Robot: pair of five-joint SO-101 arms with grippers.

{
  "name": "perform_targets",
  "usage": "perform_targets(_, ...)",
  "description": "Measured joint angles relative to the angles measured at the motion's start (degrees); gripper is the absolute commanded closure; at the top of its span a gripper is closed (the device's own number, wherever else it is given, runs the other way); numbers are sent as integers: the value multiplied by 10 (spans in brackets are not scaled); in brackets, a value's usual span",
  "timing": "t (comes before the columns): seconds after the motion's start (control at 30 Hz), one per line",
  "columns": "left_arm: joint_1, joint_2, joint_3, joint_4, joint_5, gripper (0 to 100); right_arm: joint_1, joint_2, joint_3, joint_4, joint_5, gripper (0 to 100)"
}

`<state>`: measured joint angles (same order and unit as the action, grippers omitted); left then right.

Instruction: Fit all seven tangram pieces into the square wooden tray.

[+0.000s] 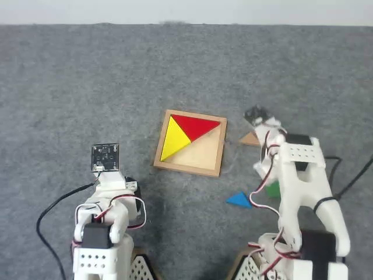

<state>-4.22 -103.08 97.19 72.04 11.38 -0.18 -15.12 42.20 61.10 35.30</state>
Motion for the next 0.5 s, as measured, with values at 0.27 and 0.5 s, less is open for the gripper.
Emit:
perform_targets(0.27, 0, 0, 0, 0, 0, 986, -18, 106, -215, 81, -9, 745)
perform_targets(0.5, 0, 0, 0, 0, 0, 986, -18, 316, -395, 168, 120, 667)
